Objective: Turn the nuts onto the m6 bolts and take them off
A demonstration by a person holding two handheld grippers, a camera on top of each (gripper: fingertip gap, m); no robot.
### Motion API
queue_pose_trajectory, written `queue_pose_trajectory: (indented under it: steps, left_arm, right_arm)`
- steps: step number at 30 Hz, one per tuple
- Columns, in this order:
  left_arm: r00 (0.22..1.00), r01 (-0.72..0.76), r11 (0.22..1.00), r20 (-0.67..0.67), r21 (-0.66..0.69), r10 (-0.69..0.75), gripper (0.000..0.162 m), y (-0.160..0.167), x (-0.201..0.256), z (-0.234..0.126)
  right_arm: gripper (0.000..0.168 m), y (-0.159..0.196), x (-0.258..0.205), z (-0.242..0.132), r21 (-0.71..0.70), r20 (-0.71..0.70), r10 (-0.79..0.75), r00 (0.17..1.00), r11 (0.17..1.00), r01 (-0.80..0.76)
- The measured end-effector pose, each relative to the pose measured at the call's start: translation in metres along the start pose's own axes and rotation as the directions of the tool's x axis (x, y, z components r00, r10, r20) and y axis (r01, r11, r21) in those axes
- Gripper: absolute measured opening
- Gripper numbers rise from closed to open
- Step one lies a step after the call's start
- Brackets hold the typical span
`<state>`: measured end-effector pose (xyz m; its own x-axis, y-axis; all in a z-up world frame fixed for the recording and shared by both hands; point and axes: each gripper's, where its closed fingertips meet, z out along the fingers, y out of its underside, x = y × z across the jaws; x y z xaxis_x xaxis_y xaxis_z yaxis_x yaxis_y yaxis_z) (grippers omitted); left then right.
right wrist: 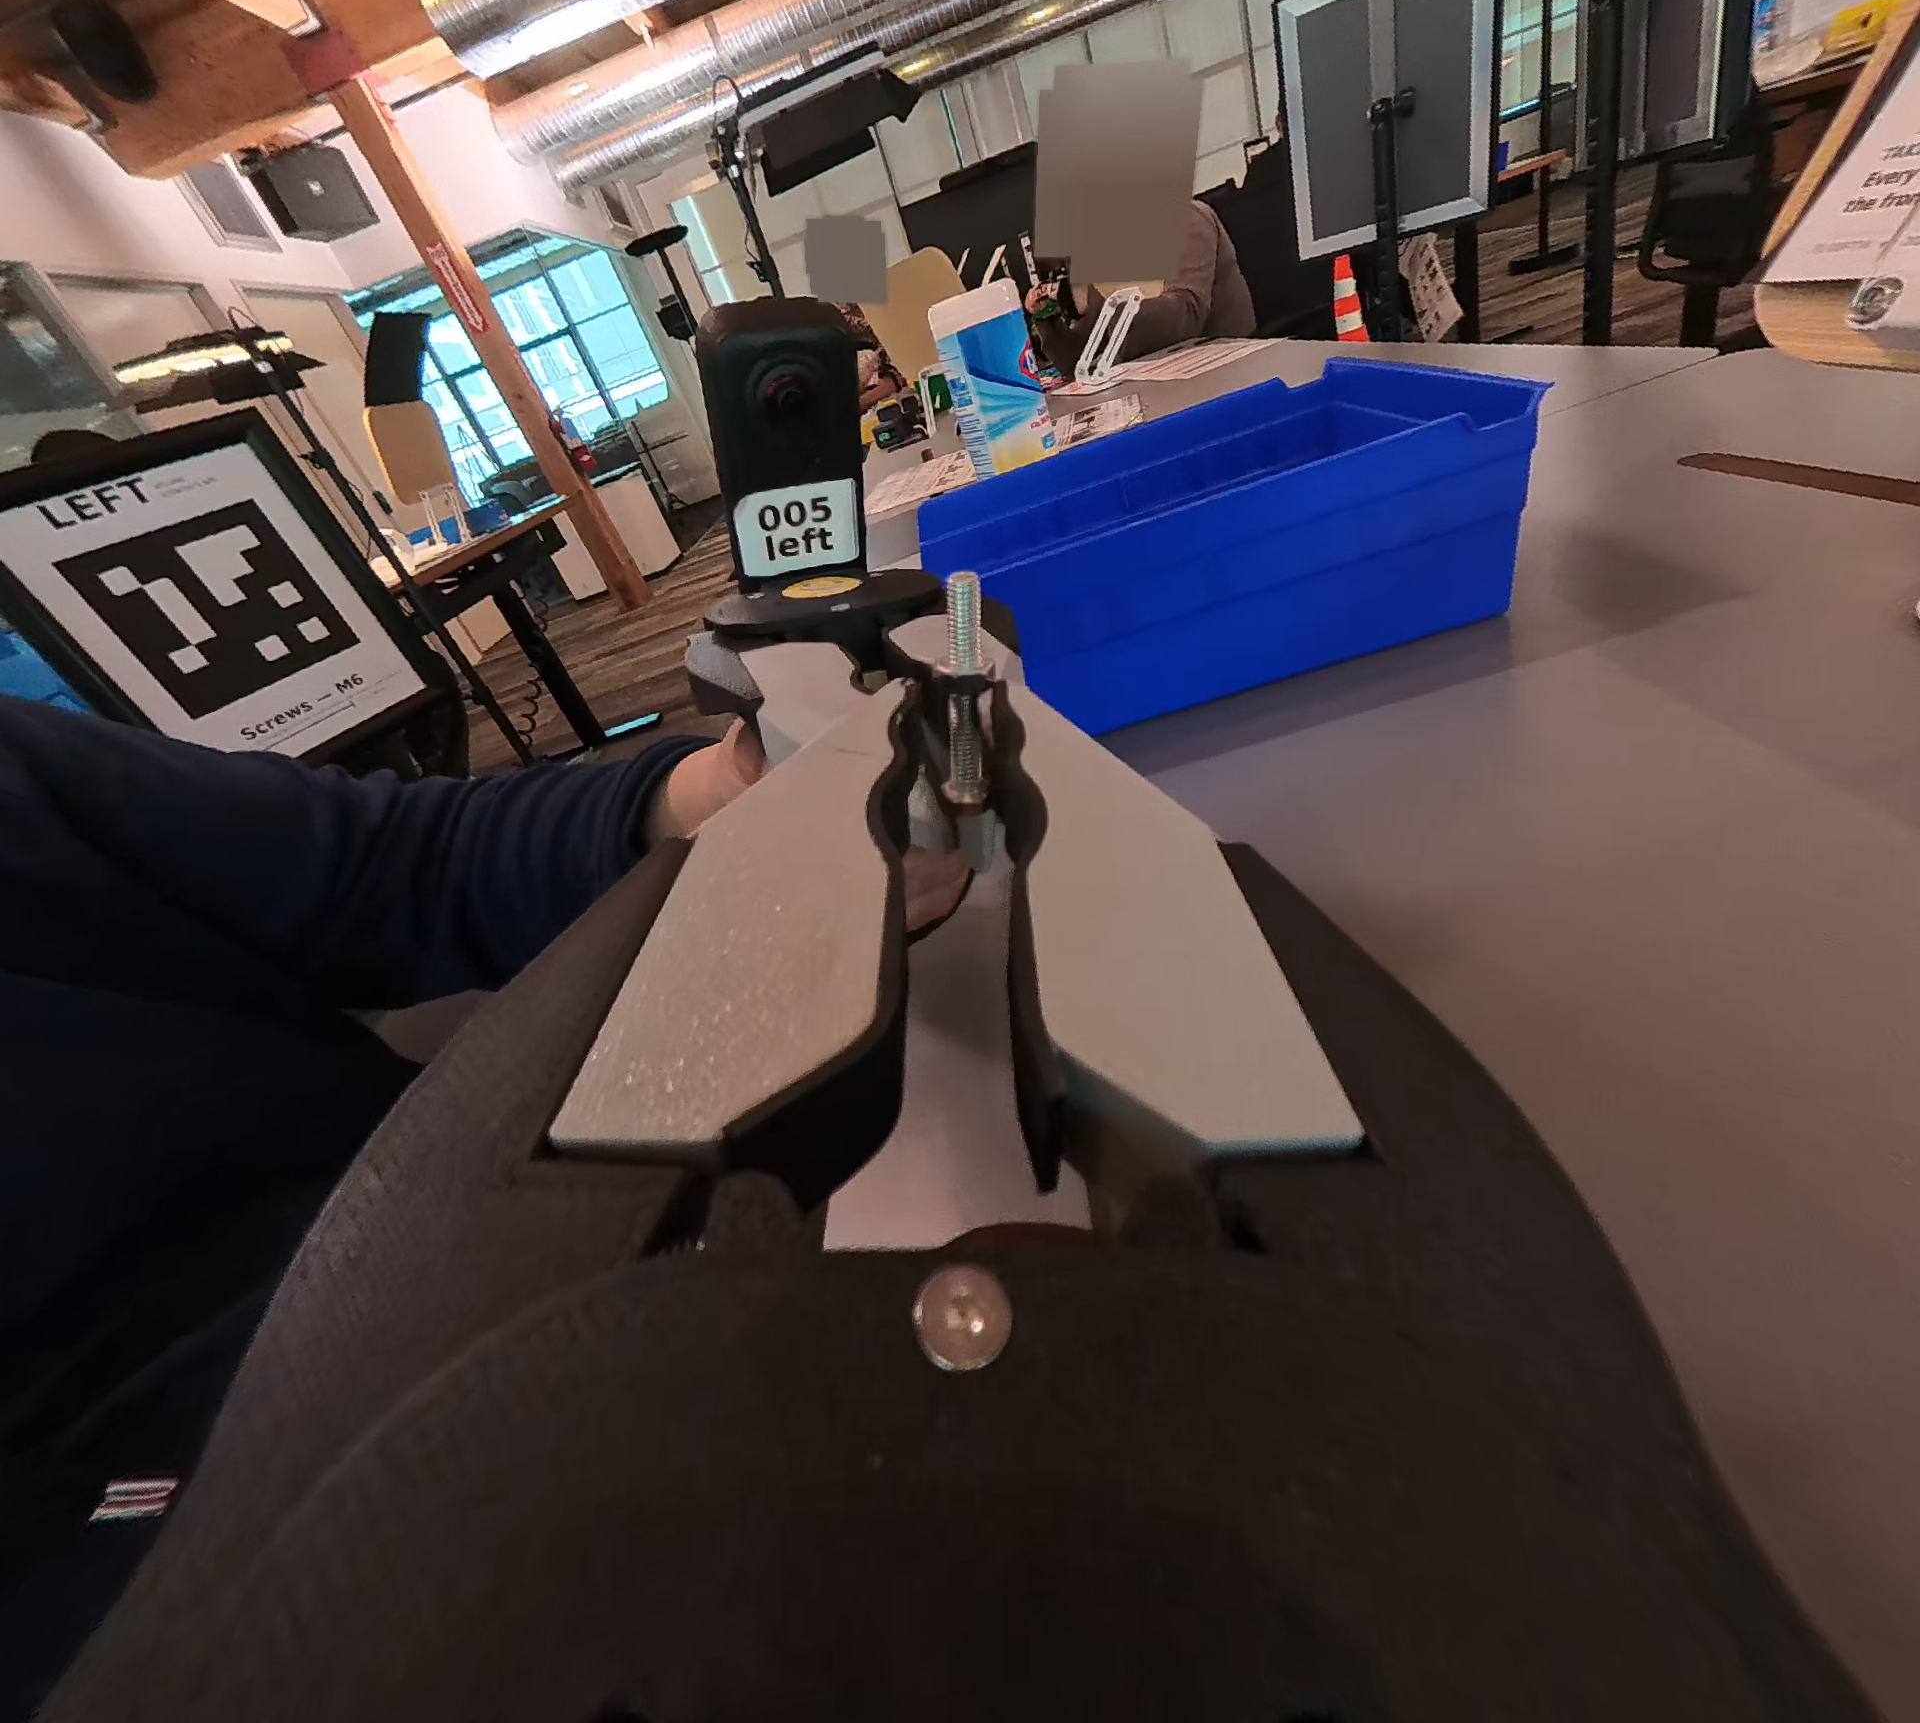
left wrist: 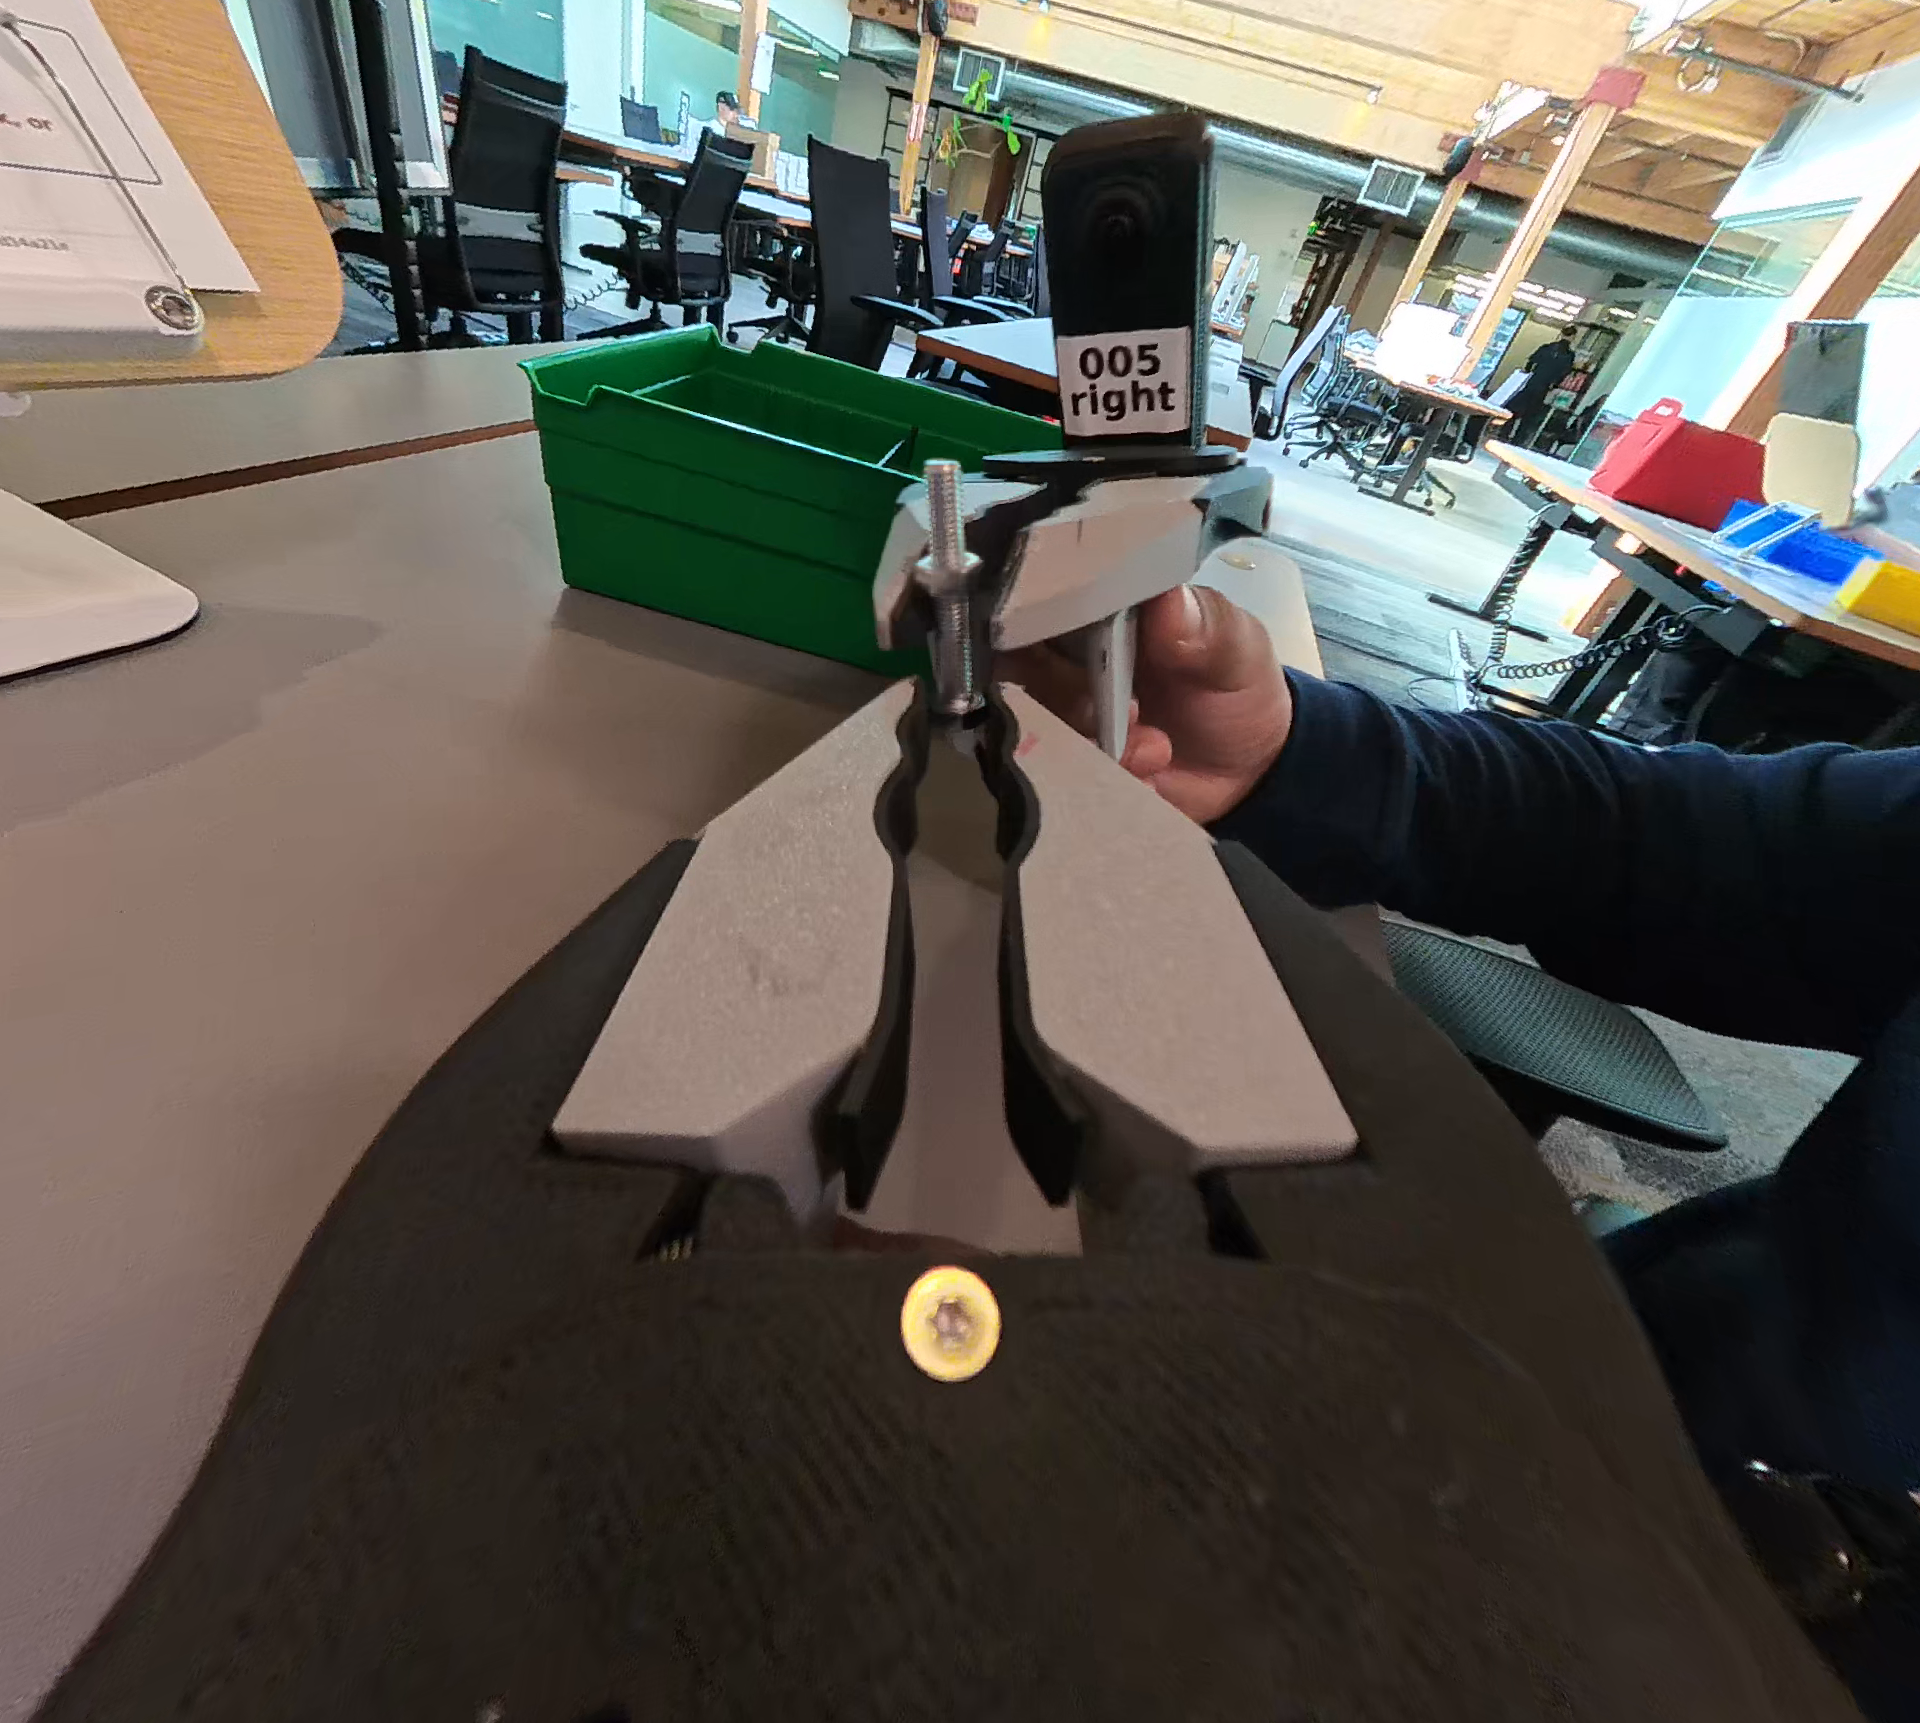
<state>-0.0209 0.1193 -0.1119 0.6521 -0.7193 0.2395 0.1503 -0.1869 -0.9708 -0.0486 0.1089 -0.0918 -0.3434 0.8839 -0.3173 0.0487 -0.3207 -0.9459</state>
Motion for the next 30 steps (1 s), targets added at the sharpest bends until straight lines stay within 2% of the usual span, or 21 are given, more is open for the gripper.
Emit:
queue_pose_trajectory:
  steps: [4,11,13,28,30]
  left_arm:
    - [0.999,-0.033,0.999,0.030,-0.043,0.034,0.008,0.008,-0.003,0.002]
    - [0.999,-0.036,0.999,0.031,-0.005,0.036,0.010,0.002,-0.003,-0.003]
    - [0.998,-0.042,0.999,0.040,-0.006,0.042,0.004,0.002,-0.005,-0.005]
    - [0.996,-0.061,0.998,0.065,-0.012,0.062,0.004,0.002,-0.008,-0.006]
    - [0.993,-0.081,0.996,0.081,-0.027,0.083,0.004,0.003,-0.010,-0.007]
  right_arm:
    - [0.006,0.005,0.004,0.001,-0.031,-0.035,-0.027,0.999,0.999,0.026]
    - [0.006,0.009,0.009,0.000,-0.059,-0.058,-0.030,0.998,0.998,0.027]
    - [0.006,0.009,0.007,0.001,-0.060,-0.045,-0.025,0.999,0.998,0.022]
    - [0.007,0.008,0.006,0.001,-0.048,-0.037,-0.015,0.999,0.999,0.014]
    - [0.018,0.006,0.008,-0.001,-0.050,-0.065,-0.046,0.997,0.998,0.042]
